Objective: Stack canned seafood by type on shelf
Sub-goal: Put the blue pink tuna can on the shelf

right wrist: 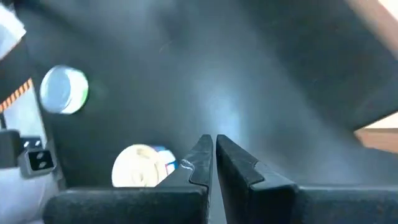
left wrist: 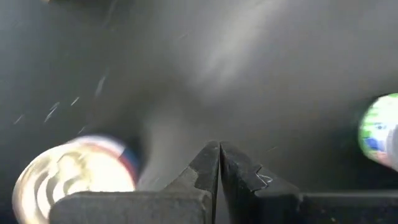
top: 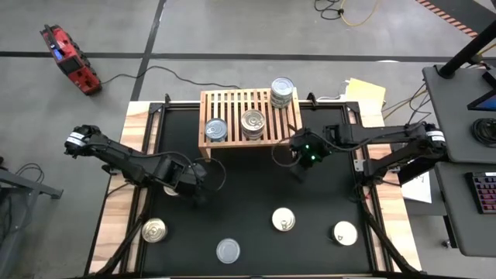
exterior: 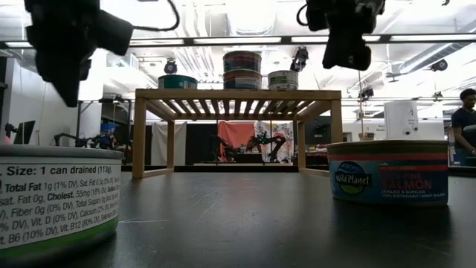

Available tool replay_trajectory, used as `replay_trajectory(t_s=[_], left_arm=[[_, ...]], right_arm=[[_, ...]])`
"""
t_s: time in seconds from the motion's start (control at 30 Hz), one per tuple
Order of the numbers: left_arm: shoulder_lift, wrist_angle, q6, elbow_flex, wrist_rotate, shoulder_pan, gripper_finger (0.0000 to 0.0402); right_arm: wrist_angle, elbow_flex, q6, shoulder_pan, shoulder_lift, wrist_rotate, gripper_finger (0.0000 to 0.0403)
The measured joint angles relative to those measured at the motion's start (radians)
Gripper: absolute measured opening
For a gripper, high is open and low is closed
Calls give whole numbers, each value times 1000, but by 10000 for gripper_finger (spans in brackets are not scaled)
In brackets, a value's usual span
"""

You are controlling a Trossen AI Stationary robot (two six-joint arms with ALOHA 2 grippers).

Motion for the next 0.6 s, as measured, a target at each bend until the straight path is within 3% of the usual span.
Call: replay_trajectory(t_s=[0.33,0.6], left_arm=[[2,247,183,0,0,0,0],[2,305,252,-5,-29,-1,0]], right_arm=[[-2,-3,116,160,-3,-4,13],[9,-19,158,264,-2,5,13]])
